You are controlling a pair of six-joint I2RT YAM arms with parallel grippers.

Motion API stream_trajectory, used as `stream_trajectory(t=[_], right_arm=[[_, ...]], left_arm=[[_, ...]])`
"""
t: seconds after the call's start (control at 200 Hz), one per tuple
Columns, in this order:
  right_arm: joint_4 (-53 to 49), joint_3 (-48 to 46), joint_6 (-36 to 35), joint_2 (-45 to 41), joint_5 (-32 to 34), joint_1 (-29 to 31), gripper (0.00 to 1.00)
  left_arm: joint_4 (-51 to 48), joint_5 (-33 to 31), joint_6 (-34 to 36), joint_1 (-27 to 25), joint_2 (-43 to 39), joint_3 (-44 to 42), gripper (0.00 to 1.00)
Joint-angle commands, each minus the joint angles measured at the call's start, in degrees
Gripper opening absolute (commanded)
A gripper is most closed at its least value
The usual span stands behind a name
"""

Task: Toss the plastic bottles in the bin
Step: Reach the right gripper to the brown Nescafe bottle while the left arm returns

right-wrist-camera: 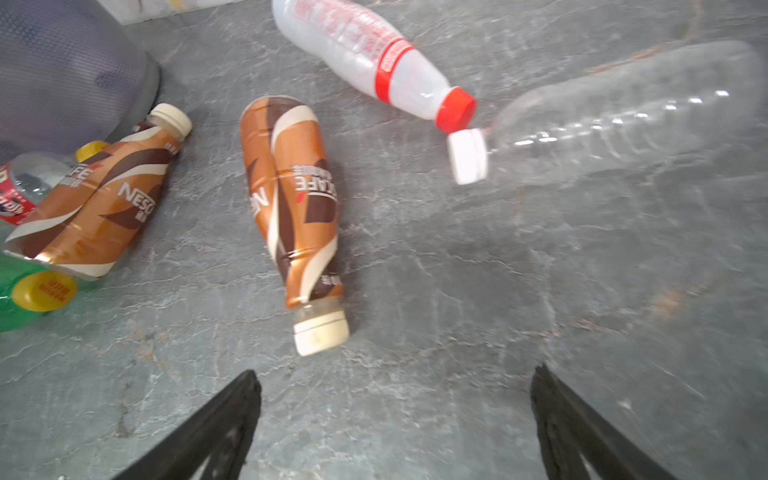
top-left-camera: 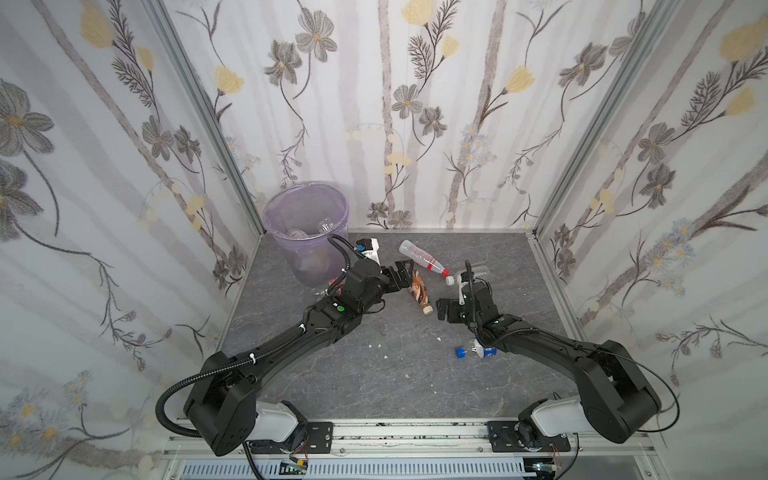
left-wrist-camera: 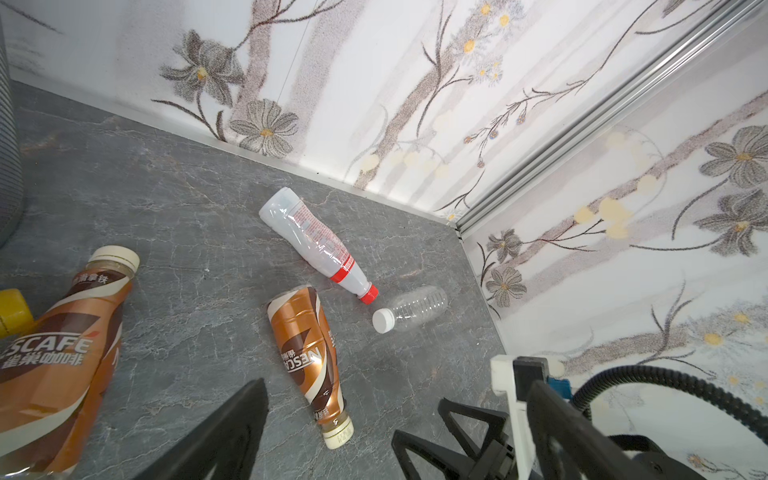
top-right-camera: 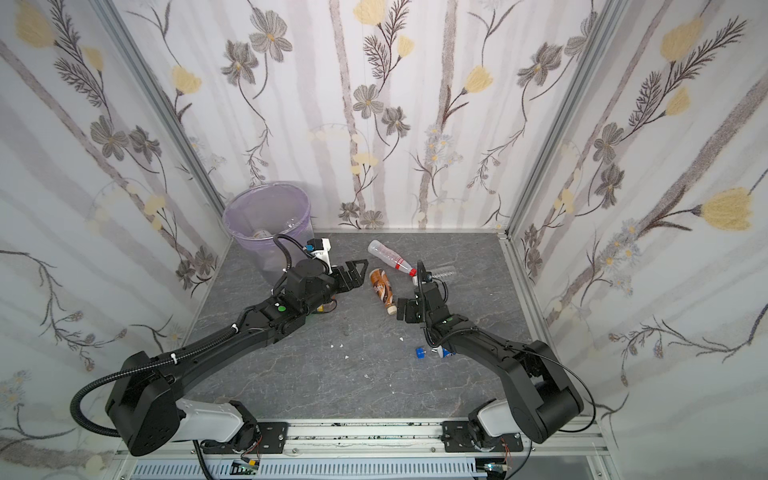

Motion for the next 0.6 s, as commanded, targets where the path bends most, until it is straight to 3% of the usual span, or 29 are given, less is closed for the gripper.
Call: stream_trajectory(t=[0.0, 0.594], right_arm=[[3.3, 3.5, -0.5, 4.6, -1.1, 1.2, 0.97], [3.4, 13.6, 0.8, 20.0, -2.2, 4.6, 0.76]], left_arm=[[2.7, -0.6, -0.5, 0.0, -0.6, -0.7, 1.0], [5.0, 1.0, -4.7, 3.8, -2.9, -6.4, 1.0]])
